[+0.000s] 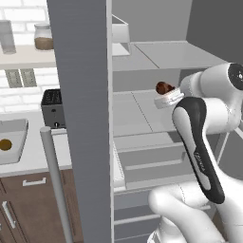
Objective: Place one avocado and one chicken drumstick in each tupperware on the nearby counter, to pack two identical lunches.
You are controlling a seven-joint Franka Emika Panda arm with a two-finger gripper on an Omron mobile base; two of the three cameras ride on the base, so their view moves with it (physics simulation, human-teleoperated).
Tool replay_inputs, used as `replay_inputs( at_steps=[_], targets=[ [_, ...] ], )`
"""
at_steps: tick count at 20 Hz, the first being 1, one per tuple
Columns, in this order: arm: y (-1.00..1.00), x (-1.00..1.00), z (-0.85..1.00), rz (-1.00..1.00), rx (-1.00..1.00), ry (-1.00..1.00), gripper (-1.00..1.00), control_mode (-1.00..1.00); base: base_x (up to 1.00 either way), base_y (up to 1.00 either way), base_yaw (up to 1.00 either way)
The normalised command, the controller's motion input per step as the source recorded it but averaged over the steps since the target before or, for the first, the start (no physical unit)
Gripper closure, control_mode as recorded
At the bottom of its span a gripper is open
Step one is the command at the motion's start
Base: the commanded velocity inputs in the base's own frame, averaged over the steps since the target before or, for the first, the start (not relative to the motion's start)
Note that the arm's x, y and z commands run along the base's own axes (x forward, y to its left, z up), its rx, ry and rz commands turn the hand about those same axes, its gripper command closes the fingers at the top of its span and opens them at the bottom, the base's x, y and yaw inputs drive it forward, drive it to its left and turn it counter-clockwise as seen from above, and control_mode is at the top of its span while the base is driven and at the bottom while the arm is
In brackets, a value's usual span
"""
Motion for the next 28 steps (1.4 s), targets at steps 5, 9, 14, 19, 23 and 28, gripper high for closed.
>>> replay_inputs(
  at_steps=[5, 9, 14, 19, 23, 28],
  targets=[
    [0.0, -0.48, -0.12, 0.0, -0.04, 0.15, 1.0, -1.0, 0.0, 0.0, 0.0],
    [0.0, -0.27, -0.19, 0.0, 0.0, 0.08, 1.0, -1.0, 0.0, 0.0, 0.0],
    [0.0, -0.02, -0.01, 0.0, 0.0, 0.01, 1.0, -1.0, 0.0, 0.0, 0.0],
    [0.0, -0.21, -0.08, 0.0, 0.0, 0.0, 1.0, 1.0, -0.31, -0.04, 0.02],
    [0.0, 0.0, 0.0, 0.0, 0.0, 0.0, 1.0, 1.0, -0.99, -0.2, 0.24],
    [0.0, 0.0, 0.0, 0.0, 0.0, 0.0, 1.0, 1.0, -0.95, 0.0, 0.37]
  ],
)
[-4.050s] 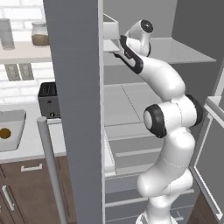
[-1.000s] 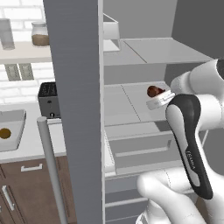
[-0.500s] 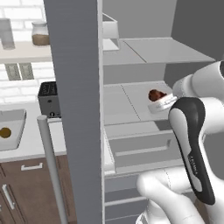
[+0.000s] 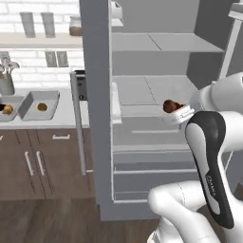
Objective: Place one avocado and one chicken drumstick in each tupperware on the nearby counter, to pack two identical lunches.
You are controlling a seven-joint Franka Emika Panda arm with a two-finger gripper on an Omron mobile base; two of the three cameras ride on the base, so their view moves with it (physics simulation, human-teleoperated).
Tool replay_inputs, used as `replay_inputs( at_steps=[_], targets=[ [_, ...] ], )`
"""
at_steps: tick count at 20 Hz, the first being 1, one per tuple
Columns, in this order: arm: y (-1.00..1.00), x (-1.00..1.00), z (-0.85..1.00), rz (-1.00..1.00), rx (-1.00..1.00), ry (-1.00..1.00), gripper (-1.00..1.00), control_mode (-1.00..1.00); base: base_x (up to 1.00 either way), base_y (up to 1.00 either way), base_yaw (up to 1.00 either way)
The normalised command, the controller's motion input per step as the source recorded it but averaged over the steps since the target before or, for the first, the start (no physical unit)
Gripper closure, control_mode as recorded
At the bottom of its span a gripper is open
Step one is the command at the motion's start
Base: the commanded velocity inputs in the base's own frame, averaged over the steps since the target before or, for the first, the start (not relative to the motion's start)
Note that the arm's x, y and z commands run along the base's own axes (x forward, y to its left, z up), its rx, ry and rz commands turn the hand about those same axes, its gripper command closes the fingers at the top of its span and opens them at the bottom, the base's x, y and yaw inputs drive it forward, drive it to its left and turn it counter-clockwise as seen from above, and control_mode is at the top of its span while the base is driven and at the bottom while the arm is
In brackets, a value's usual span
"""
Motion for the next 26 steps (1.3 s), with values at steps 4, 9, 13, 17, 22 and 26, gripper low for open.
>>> replay_inputs(
  at_steps=[4, 9, 13, 17, 22, 26],
  targets=[
    [0.0, 0.0, 0.0, 0.0, 0.0, 0.0, 1.0, 1.0, -0.96, 0.0, 0.44],
    [0.0, 0.0, 0.0, 0.0, 0.0, 0.0, 1.0, 1.0, -0.88, 0.03, 0.52],
    [0.0, 0.0, 0.0, 0.0, 0.0, 0.0, 1.0, 1.0, -0.37, 0.17, 0.59],
    [0.0, 0.0, 0.0, 0.0, 0.0, 0.0, 1.0, 1.0, 0.31, -0.01, 0.58],
    [0.0, 0.0, 0.0, 0.0, 0.0, 0.0, 1.0, 1.0, 0.63, -0.57, 0.57],
    [0.0, 0.0, 0.0, 0.0, 0.0, 0.0, 1.0, 1.0, 0.66, -0.09, 0.67]
  ],
)
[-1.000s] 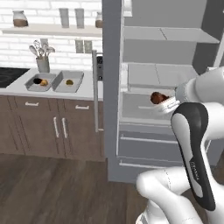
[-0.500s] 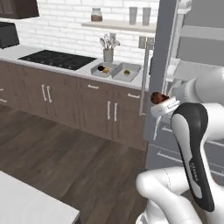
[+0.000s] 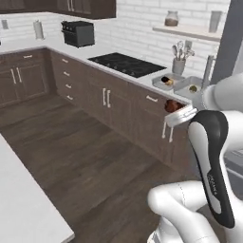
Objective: Place one avocado and one chicken drumstick in each tupperware on the nearby counter, to pack two identical lunches.
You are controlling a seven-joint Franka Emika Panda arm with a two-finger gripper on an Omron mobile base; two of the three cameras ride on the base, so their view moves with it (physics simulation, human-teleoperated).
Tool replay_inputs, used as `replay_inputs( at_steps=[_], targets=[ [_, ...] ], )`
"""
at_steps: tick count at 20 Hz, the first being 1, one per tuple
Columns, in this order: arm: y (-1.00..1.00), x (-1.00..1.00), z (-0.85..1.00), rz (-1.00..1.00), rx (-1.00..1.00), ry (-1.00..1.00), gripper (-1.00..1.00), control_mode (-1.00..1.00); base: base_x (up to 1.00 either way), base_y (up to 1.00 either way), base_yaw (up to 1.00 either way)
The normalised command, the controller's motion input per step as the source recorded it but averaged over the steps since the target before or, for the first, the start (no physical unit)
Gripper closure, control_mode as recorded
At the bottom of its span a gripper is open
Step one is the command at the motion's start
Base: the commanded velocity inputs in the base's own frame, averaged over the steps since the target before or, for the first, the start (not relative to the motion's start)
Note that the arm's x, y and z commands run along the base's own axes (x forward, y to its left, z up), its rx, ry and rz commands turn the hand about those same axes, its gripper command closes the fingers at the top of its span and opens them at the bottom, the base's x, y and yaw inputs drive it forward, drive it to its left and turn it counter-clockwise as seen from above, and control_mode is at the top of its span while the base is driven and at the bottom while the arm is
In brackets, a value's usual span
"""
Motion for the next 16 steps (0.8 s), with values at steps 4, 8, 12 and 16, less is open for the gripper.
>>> replay_inputs(
  at_steps=[4, 8, 12, 16],
  targets=[
    [0.0, 0.0, 0.0, 0.0, 0.0, 0.0, 1.0, 1.0, 0.79, -0.03, 0.6],
    [0.0, 0.0, 0.0, 0.0, 0.0, 0.0, 1.0, 1.0, 1.0, -0.12, 0.28],
    [0.0, 0.0, 0.0, 0.0, 0.0, 0.0, 1.0, 1.0, 1.0, 0.01, -0.03],
    [0.0, 0.0, 0.0, 0.0, 0.0, 0.0, 1.0, 1.0, 0.89, 0.12, -0.28]
  ],
)
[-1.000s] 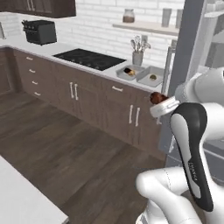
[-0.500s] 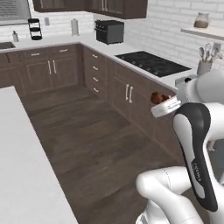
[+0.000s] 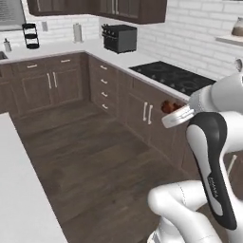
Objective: Place one avocado and one chicken drumstick in each tupperware on the nearby counter, to pack two identical lunches.
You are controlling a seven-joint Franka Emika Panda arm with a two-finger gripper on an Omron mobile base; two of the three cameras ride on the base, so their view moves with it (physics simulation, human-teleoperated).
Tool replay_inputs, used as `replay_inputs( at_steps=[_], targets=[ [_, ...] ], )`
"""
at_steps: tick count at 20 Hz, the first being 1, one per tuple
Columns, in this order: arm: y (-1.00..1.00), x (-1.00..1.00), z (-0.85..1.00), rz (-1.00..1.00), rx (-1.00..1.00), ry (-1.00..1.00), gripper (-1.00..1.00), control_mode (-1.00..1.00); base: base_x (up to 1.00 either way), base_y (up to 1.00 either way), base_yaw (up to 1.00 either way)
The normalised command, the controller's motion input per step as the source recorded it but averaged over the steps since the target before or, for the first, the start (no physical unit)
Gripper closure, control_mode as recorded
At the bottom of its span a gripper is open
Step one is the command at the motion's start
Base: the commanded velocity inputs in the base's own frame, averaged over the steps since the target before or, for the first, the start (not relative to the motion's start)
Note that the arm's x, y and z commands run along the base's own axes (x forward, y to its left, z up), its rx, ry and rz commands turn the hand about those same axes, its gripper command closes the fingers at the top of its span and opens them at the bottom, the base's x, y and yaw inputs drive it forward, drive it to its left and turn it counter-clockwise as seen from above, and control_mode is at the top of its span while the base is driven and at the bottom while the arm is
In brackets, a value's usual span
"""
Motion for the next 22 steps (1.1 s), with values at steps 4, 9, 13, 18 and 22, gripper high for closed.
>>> replay_inputs(
  at_steps=[4, 9, 13, 18, 22],
  targets=[
    [0.0, 0.0, 0.0, 0.0, 0.0, 0.0, 1.0, 1.0, 0.74, 0.22, -0.48],
    [0.0, 0.0, 0.0, 0.0, 0.0, 0.0, 1.0, 1.0, 0.65, 0.18, -0.56],
    [0.0, 0.0, 0.0, 0.0, 0.0, 0.0, 1.0, 1.0, 0.68, 0.07, -0.57],
    [0.0, 0.0, 0.0, 0.0, 0.0, 0.0, 1.0, 1.0, 0.85, 0.0, -0.56],
    [0.0, 0.0, 0.0, 0.0, 0.0, 0.0, 1.0, 1.0, 0.89, 0.13, -0.57]
  ],
)
